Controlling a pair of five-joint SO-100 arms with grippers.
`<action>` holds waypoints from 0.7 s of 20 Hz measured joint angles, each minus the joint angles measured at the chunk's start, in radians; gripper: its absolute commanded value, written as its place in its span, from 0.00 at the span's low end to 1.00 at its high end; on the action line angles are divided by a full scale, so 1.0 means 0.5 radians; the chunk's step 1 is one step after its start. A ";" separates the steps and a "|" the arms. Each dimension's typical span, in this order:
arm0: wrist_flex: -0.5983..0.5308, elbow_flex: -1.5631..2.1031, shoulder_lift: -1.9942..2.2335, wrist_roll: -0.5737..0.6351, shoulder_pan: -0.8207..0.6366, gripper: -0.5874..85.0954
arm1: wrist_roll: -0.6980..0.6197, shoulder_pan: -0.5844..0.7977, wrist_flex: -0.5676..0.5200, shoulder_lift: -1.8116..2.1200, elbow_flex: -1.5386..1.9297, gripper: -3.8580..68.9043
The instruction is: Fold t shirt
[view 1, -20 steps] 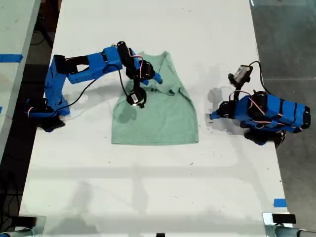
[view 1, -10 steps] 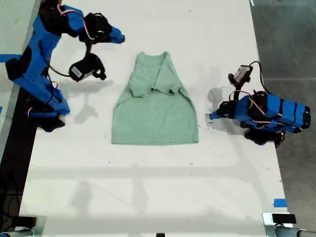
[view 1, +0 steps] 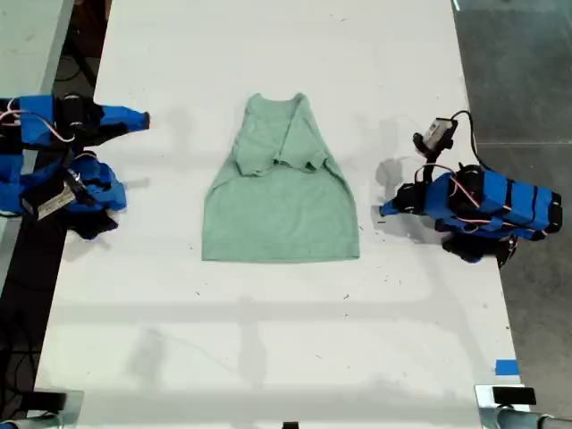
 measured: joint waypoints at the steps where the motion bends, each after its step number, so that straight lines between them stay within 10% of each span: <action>1: -0.089 0.267 0.221 -0.003 0.055 0.01 | 0.000 0.000 0.000 0.000 0.000 0.05; 5: -0.288 1.393 0.383 0.052 -0.055 0.01 | 0.006 0.000 0.000 0.000 0.000 0.05; 14: -0.301 1.411 0.408 0.040 0.031 0.01 | 0.006 0.000 0.000 0.000 0.000 0.05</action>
